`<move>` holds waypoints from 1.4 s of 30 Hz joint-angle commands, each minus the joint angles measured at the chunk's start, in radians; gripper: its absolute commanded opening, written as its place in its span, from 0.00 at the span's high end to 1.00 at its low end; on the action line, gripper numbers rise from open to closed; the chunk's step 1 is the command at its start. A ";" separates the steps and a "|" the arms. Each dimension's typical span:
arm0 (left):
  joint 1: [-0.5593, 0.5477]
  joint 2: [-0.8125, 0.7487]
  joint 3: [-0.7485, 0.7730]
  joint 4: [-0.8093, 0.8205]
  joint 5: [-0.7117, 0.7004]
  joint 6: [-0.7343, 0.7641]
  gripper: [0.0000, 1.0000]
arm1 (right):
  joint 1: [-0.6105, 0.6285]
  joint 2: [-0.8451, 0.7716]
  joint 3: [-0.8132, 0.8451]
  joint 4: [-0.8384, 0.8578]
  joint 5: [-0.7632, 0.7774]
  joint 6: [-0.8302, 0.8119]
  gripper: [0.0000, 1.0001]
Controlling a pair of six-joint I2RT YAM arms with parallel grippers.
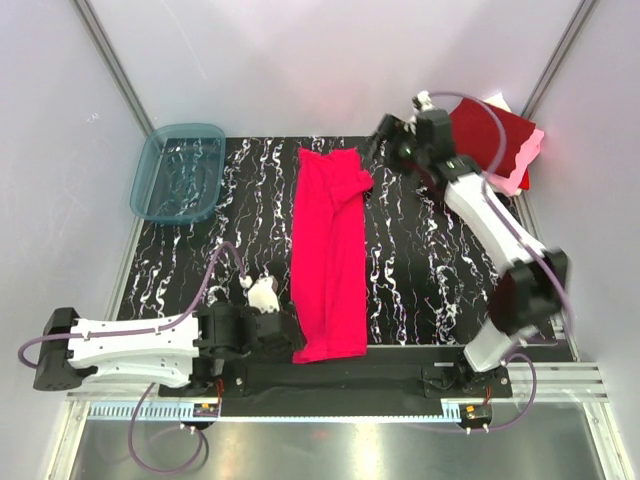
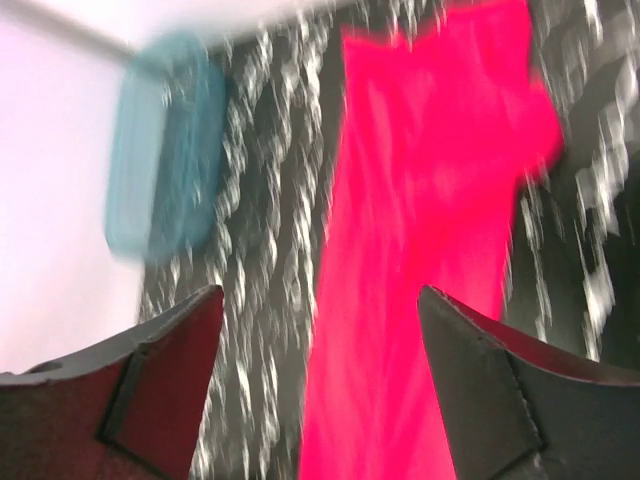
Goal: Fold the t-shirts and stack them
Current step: Fold the tshirt
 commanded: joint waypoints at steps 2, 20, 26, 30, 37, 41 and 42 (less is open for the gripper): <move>0.113 -0.032 -0.070 0.173 0.086 0.147 0.29 | 0.076 -0.324 -0.383 -0.147 0.064 0.019 0.17; 0.232 -0.010 -0.297 0.385 0.206 0.141 0.34 | 0.574 -0.855 -1.145 -0.264 0.040 0.492 0.30; 0.232 -0.012 -0.320 0.405 0.212 0.130 0.35 | 0.671 -0.700 -1.100 -0.170 0.136 0.536 0.30; 0.232 -0.033 -0.328 0.400 0.203 0.126 0.35 | 0.670 -0.595 -1.044 -0.158 0.155 0.504 0.30; 0.232 -0.069 -0.342 0.387 0.197 0.113 0.36 | 0.671 -0.453 -0.990 -0.120 0.152 0.480 0.40; 0.232 -0.093 -0.349 0.376 0.197 0.106 0.36 | 0.671 -0.422 -0.973 -0.121 0.161 0.478 0.55; 0.232 -0.099 -0.352 0.373 0.195 0.104 0.36 | 0.673 -0.419 -0.972 -0.120 0.162 0.477 0.57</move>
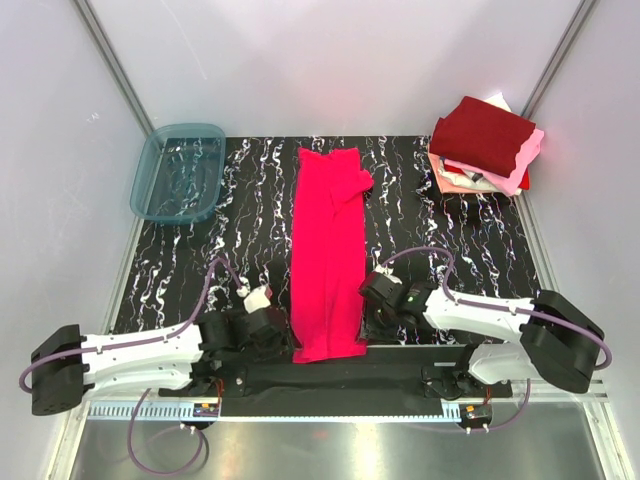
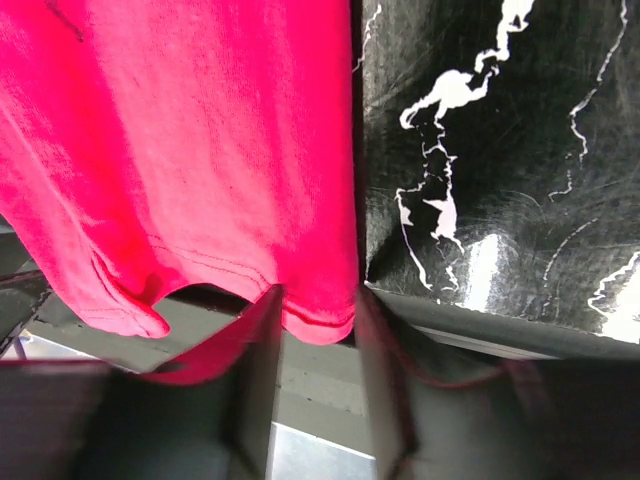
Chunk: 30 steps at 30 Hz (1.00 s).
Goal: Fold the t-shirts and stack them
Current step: Fold the tshirt
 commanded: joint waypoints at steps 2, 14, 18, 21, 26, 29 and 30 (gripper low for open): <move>0.005 -0.045 -0.017 -0.001 -0.010 -0.019 0.36 | 0.015 0.015 0.044 0.018 0.037 -0.005 0.65; 0.005 -0.042 -0.024 -0.018 -0.008 -0.029 0.36 | 0.028 -0.075 0.115 -0.144 0.127 -0.053 1.00; 0.005 -0.042 -0.037 0.026 -0.007 -0.028 0.39 | 0.025 -0.159 0.202 -0.310 0.262 -0.088 1.00; 0.005 0.007 -0.042 0.086 -0.005 -0.025 0.39 | 0.023 -0.179 0.186 -0.338 0.256 -0.085 1.00; 0.003 0.131 -0.004 0.147 -0.002 -0.002 0.40 | 0.023 -0.172 0.124 -0.267 0.207 -0.065 1.00; 0.003 0.168 0.009 0.153 -0.007 0.001 0.40 | 0.023 -0.173 0.107 -0.244 0.198 -0.064 1.00; 0.003 0.174 0.009 0.160 -0.004 0.001 0.40 | 0.022 -0.172 0.107 -0.250 0.202 -0.064 1.00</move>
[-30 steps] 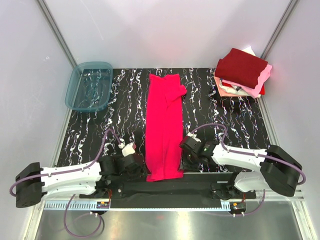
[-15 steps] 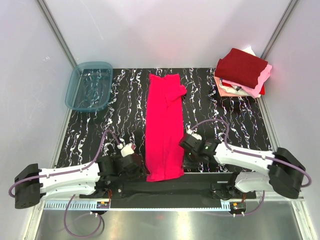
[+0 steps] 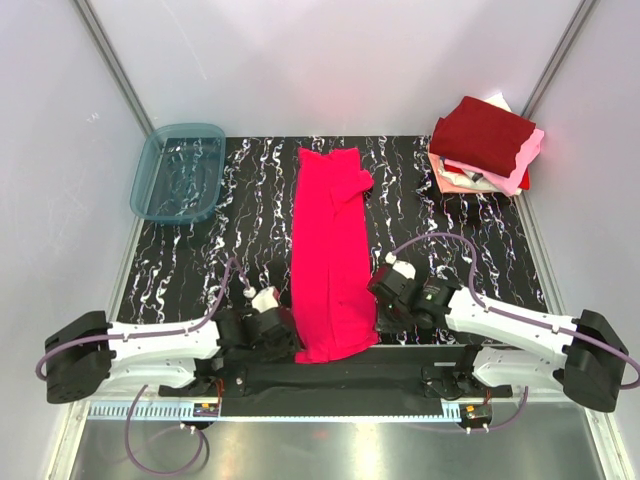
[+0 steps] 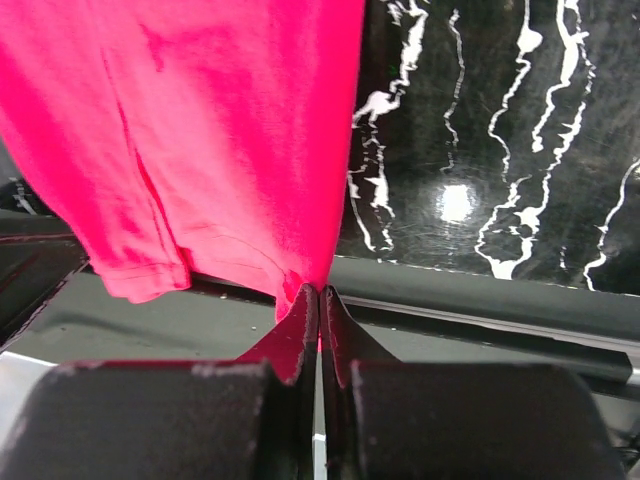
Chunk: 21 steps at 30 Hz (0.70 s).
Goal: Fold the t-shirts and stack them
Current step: Fold the tshirt
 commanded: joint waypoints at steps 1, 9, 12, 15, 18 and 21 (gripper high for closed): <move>0.001 0.034 0.016 0.074 0.000 0.010 0.41 | 0.003 -0.003 -0.002 0.003 0.021 0.006 1.00; -0.011 0.014 -0.083 0.275 0.066 -0.022 0.65 | 0.002 -0.018 -0.032 0.029 0.010 0.014 1.00; -0.017 0.019 -0.058 0.249 0.063 -0.005 0.92 | 0.002 -0.026 -0.049 0.040 -0.002 0.025 1.00; -0.043 0.002 0.012 0.104 0.024 -0.011 1.00 | 0.003 -0.036 -0.059 0.023 -0.010 0.040 1.00; -0.080 -0.027 0.104 -0.054 -0.020 -0.029 1.00 | 0.003 -0.068 -0.059 -0.010 -0.024 0.057 1.00; -0.083 -0.067 0.140 -0.096 -0.019 -0.026 1.00 | 0.005 -0.107 -0.051 -0.021 -0.025 0.063 1.00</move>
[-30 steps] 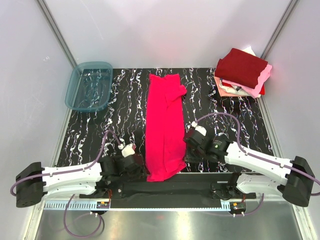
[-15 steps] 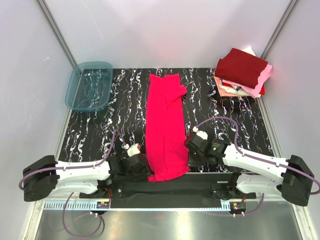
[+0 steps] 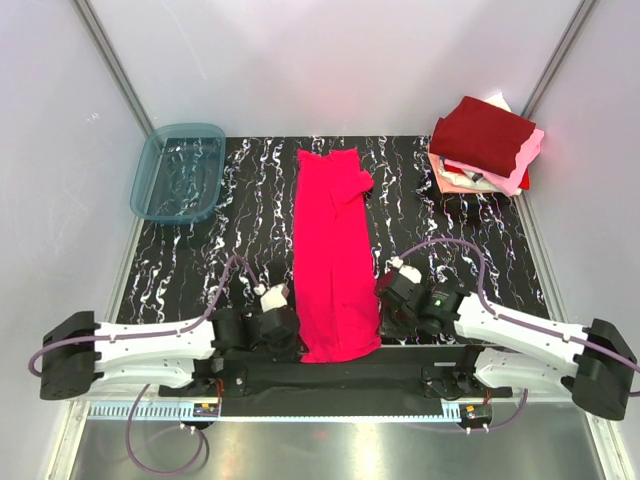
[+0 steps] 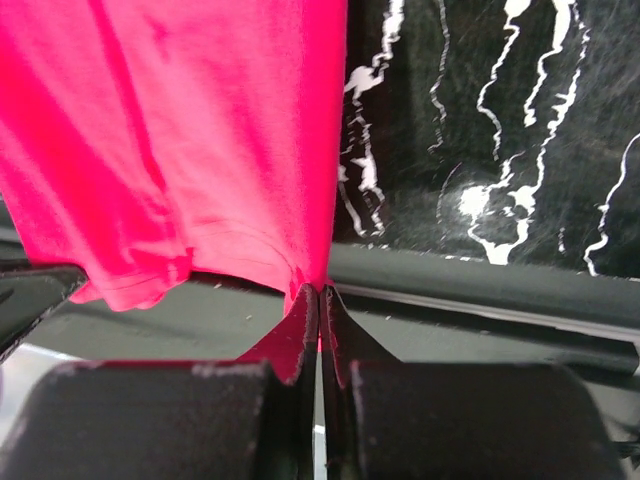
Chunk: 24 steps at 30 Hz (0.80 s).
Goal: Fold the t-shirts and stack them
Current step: Fold the tshirt
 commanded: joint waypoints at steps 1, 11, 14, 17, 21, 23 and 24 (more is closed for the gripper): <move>-0.008 -0.059 0.078 -0.103 -0.036 -0.004 1.00 | 0.003 -0.051 0.012 -0.029 0.000 0.027 1.00; 0.209 0.019 0.272 -0.175 0.030 0.229 1.00 | -0.084 0.125 0.259 -0.063 0.069 -0.161 1.00; 0.301 0.074 0.357 -0.202 0.050 0.343 1.00 | -0.204 0.174 0.328 -0.049 0.029 -0.255 1.00; 0.392 0.145 0.446 -0.221 0.087 0.427 1.00 | -0.282 0.241 0.422 -0.056 0.017 -0.339 1.00; 0.491 0.254 0.576 -0.250 0.091 0.513 1.00 | -0.363 0.349 0.541 -0.066 -0.015 -0.442 1.00; 0.527 0.323 0.613 -0.250 0.123 0.561 1.00 | -0.405 0.405 0.600 -0.070 -0.028 -0.464 1.00; 0.557 0.346 0.649 -0.251 0.134 0.575 1.00 | -0.415 0.424 0.620 -0.069 -0.032 -0.473 1.00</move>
